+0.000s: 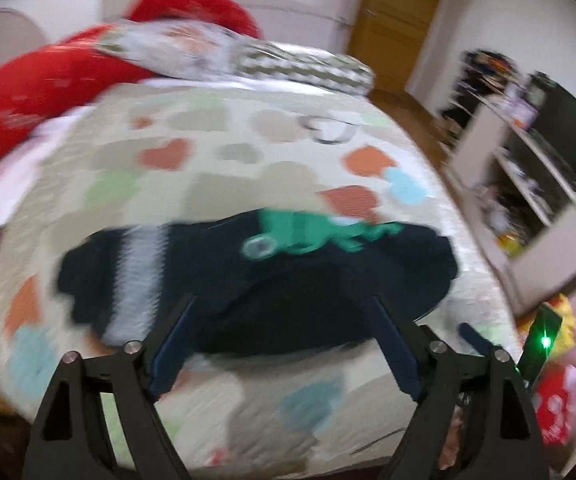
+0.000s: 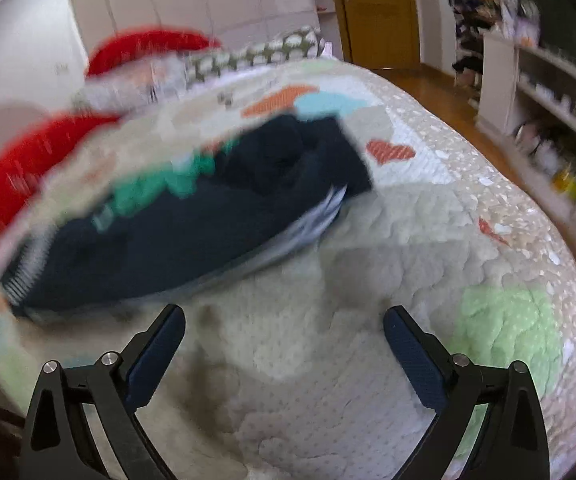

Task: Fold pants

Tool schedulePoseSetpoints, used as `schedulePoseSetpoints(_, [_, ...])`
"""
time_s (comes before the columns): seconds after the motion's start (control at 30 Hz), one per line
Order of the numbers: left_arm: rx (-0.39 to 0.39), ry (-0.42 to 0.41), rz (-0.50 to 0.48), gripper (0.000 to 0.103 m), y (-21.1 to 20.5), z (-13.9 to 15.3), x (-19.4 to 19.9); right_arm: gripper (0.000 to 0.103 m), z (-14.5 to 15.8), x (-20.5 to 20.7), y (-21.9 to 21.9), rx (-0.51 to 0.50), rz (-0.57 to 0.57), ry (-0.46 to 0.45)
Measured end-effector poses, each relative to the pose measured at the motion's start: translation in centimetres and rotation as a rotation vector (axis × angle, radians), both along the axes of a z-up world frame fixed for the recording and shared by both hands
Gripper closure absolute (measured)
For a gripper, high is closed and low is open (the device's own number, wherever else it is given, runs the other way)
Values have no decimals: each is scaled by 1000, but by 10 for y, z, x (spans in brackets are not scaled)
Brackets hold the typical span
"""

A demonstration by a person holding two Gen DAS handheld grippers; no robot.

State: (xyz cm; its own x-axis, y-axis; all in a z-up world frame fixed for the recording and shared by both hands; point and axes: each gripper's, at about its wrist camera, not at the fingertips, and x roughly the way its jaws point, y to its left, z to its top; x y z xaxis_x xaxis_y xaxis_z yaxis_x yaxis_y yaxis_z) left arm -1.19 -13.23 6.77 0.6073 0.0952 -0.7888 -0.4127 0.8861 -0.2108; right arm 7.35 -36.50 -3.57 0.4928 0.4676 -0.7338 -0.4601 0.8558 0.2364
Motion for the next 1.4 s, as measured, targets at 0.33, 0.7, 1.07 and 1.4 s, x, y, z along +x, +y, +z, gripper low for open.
schedulePoseSetpoints(0.33, [-258, 157, -285, 19, -34, -57, 198, 18, 12, 65, 4, 97, 66, 23])
schedulePoseSetpoints(0.7, [-325, 232, -455, 90, -68, -95, 244, 77, -2, 99, 10, 191, 54, 68])
schedulePoseSetpoints(1.07, [-426, -62, -147, 62, 43, -55, 128, 77, 54, 43, 84, 170, 324, -80])
schedulePoseSetpoints(1.4, [-332, -159, 222, 46, 114, -67, -33, 51, 30, -21, 191, 36, 679, 16])
